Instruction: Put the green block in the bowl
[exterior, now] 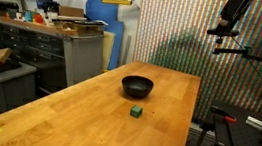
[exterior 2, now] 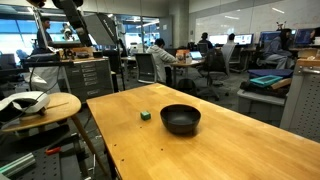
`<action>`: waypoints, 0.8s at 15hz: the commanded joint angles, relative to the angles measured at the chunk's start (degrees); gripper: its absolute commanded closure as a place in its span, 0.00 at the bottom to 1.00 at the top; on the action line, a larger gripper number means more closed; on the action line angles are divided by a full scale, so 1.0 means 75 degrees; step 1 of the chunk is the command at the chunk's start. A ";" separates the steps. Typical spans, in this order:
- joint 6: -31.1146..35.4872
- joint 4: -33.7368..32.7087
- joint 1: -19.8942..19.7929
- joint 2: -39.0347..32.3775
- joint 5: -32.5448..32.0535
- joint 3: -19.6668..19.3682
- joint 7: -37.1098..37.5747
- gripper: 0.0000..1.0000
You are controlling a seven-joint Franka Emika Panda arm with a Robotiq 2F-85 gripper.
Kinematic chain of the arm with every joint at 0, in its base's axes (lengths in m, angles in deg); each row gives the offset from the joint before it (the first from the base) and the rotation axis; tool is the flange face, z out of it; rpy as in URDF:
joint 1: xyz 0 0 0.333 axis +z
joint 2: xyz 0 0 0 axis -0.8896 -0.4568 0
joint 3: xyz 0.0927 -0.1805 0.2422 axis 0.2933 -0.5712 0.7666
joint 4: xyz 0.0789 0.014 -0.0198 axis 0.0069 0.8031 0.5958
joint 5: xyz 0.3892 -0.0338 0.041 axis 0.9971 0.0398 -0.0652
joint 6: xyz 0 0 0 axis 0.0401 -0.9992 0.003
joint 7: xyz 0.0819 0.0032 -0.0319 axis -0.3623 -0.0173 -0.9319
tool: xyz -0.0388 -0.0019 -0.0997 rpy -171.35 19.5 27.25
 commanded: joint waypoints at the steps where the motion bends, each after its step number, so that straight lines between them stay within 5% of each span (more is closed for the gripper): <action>1: -0.0017 -0.0016 0.0025 -0.0011 -0.0029 -0.0027 0.0018 0.00; 12: 0.1699 -0.0328 -0.0158 -0.1959 -0.0244 0.0656 0.0457 0.00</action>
